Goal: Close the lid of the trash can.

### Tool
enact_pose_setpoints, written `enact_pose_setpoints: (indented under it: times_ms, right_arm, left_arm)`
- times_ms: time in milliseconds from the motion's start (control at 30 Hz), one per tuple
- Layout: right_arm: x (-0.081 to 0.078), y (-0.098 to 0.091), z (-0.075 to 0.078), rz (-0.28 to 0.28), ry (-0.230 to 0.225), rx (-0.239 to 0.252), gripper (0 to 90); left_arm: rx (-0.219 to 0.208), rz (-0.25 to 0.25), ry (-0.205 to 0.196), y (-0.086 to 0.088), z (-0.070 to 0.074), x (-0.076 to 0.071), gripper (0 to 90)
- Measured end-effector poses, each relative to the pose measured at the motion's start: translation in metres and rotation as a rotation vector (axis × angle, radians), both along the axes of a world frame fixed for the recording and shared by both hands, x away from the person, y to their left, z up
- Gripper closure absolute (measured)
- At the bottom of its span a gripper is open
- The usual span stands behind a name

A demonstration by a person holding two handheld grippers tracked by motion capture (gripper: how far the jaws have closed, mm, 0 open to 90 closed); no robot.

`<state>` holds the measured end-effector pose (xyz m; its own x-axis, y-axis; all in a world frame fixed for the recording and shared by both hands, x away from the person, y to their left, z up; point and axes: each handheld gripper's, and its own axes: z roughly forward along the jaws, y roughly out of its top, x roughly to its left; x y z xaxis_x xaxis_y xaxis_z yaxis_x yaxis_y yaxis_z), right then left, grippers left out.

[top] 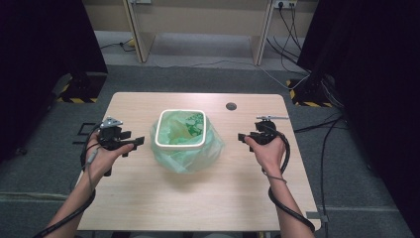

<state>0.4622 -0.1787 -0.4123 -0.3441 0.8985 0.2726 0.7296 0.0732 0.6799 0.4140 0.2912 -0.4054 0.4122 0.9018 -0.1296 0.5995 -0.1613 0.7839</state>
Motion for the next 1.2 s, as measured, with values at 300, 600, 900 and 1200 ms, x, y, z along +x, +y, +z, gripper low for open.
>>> enact_pose_setpoints:
  times_ms: [300, 600, 900, 1200]
  right_arm:
    - [-0.008, -0.009, -0.005, -0.018, 0.002, 0.002, 43.7]
    - [-0.016, -0.019, -0.01, -0.037, -0.007, 0.009, 43.5]
    - [-0.028, -0.031, -0.018, -0.063, -0.024, 0.013, 43.5]
    - [-0.036, -0.04, -0.024, -0.089, -0.036, 0.018, 43.3]
  left_arm:
    - [-0.009, 0.006, 0.005, 0.005, -0.007, -0.003, 37.0]
    - [-0.007, 0.019, 0.007, 0.011, -0.016, -0.009, 37.0]
    - [-0.008, 0.035, 0.028, 0.018, -0.027, -0.014, 37.0]
    - [-0.016, 0.054, 0.028, 0.027, -0.035, -0.019, 37.0]
